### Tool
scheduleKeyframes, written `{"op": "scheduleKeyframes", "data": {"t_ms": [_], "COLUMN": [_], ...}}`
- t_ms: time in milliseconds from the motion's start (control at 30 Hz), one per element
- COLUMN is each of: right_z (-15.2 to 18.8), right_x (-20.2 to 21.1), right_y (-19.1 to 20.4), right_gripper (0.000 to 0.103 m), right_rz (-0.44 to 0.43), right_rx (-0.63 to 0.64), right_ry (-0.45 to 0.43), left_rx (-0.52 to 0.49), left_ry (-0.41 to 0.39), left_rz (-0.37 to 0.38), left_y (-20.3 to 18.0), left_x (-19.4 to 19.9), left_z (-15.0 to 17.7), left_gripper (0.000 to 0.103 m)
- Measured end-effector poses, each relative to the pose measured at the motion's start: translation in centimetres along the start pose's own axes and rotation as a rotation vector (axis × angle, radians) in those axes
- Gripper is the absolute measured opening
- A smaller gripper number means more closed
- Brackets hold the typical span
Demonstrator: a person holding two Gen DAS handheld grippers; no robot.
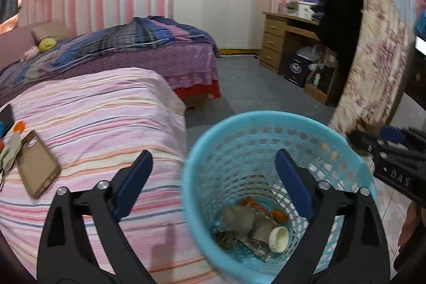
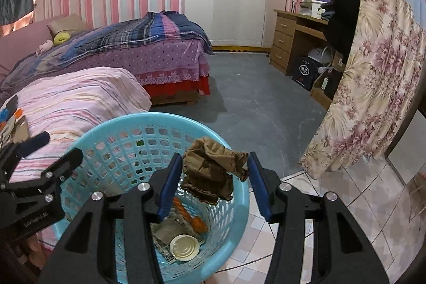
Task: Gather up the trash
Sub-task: 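Open both tools to drop the sponge and cloth into the basket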
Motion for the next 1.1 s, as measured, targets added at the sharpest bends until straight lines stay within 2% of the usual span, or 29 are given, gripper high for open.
{"op": "scheduleKeyframes", "data": {"t_ms": [200, 267, 300, 333, 667, 933, 1100], "right_z": [-0.3, -0.4, -0.4, -0.5, -1.1, -1.3, -1.1], "right_x": [0.0, 0.2, 0.3, 0.2, -0.2, 0.1, -0.1], "right_y": [1.5, 2.0, 2.5, 3.0, 6.0, 8.8, 12.1], "right_gripper": [0.053, 0.068, 0.080, 0.084, 0.087, 0.087, 0.087], "right_rz": [-0.015, -0.002, 0.004, 0.006, 0.021, -0.043, -0.088], "right_rx": [0.014, 0.021, 0.027, 0.033, 0.054, 0.056, 0.068], "right_ry": [-0.015, -0.037, -0.045, -0.047, -0.024, -0.019, -0.014], "left_rx": [0.041, 0.039, 0.037, 0.035, 0.035, 0.070, 0.087], "left_ry": [-0.005, -0.012, -0.016, -0.019, -0.018, -0.004, 0.002], "left_rz": [-0.077, -0.100, -0.111, -0.118, -0.232, -0.344, -0.380], "left_y": [4.9, 5.8, 6.4, 6.7, 12.7, 20.3, 24.8], "left_x": [0.7, 1.2, 1.5, 1.8, 4.6, 7.5, 9.4], "left_z": [-0.3, -0.4, -0.4, -0.4, 0.3, 0.7, 1.2], "left_gripper": [0.096, 0.097, 0.097, 0.097, 0.097, 0.097, 0.097]}}
Point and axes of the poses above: each gripper's, at about its wrist camera, not at the fingertips, and x roughly against the way its jaws point, y to its left, z to its underside, the point moved 10 cm from there along -x, roughly the way its jaws point, and after that the axes turned 7 degrees about -x, right-handed, at the moved point
